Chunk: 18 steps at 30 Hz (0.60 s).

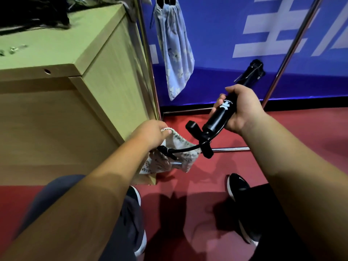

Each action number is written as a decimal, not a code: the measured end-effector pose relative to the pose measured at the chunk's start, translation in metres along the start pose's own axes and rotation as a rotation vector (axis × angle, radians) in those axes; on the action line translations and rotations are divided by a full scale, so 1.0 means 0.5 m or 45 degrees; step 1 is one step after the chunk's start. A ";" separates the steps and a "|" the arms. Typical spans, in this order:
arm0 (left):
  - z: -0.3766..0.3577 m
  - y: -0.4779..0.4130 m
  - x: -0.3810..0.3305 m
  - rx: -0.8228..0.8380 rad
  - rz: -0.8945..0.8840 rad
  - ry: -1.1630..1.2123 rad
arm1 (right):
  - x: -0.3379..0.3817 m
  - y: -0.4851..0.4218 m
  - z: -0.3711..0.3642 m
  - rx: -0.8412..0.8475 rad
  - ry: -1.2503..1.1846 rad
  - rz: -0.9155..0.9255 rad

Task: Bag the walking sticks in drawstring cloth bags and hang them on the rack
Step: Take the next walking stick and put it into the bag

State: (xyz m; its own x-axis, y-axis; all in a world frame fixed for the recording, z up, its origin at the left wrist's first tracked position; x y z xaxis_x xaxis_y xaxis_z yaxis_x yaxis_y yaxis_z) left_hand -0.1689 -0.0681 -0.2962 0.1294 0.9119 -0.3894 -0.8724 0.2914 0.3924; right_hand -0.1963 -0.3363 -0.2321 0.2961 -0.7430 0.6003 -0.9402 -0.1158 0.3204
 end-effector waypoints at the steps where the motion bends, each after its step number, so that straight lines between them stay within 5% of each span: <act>1: 0.001 0.000 0.000 0.017 0.005 0.025 | 0.001 -0.001 0.002 -0.014 -0.013 0.009; 10: 0.005 0.023 -0.003 0.505 0.177 0.207 | 0.008 -0.005 0.011 -0.111 -0.086 0.088; 18: -0.009 0.020 0.014 0.645 0.182 0.211 | 0.003 -0.005 0.007 -0.164 -0.063 0.103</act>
State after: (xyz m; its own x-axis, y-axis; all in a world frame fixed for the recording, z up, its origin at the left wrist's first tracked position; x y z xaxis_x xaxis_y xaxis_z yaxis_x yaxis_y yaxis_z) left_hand -0.1789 -0.0600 -0.2990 -0.0856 0.9067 -0.4129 -0.5348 0.3078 0.7869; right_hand -0.1940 -0.3394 -0.2349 0.2082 -0.7786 0.5920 -0.9304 0.0291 0.3655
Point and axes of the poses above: each hand's wrist, its own y-axis away from the middle knuckle, its own z-axis out of the back of the hand, x = y × z, the point moved 1 cm from there along -y, towards the middle knuckle, and after that the axes turned 13 degrees about x, right-handed, at the moved point
